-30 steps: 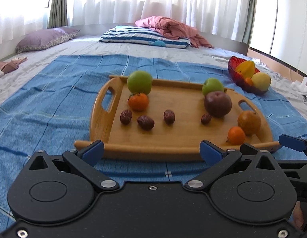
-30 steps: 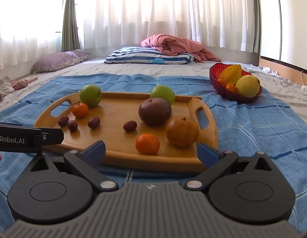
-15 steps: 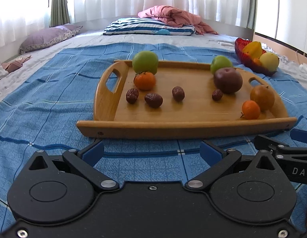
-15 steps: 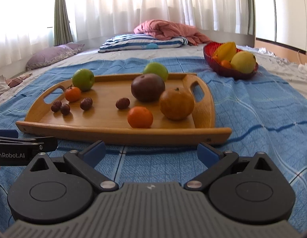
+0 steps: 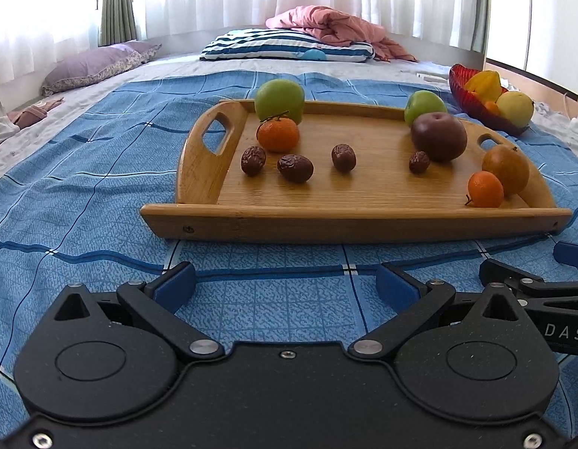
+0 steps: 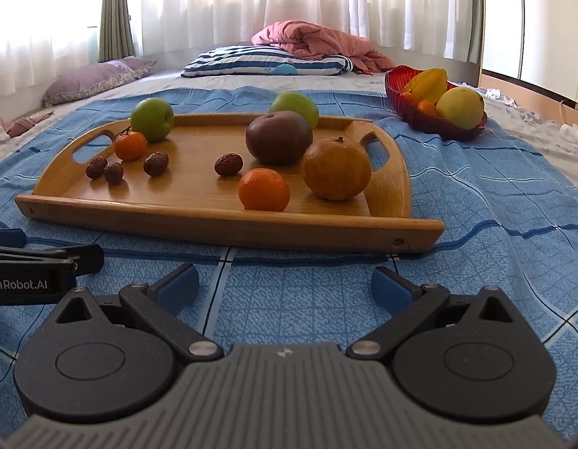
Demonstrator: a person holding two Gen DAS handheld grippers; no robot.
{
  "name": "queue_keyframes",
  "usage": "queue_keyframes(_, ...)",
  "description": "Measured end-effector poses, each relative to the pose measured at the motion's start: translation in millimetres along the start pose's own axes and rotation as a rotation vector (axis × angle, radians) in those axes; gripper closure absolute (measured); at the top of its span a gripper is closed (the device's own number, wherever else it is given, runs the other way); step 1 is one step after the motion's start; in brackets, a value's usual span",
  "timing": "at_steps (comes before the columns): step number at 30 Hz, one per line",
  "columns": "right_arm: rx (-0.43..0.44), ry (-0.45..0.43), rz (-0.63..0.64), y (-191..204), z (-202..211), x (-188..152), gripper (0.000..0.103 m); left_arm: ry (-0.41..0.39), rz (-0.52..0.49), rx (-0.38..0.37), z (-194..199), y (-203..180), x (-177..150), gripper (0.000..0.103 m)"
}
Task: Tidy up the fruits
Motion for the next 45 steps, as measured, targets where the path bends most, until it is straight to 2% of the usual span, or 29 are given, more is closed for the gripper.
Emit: queue_keyframes(45,0.007,-0.018,-0.012,-1.7,0.9,-1.2,0.000,-0.021,0.006,-0.001,1.4,0.1,-2.3,0.000)
Point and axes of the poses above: each gripper's, at about its wrist camera, not at the fingertips, and z roughly against the way its jaws point, y to its left, x to its top, the point moved 9 cm from there along -z, roughly the way its jaws point, and after that the axes turned 7 degrees about -z, right-handed, at the moved point
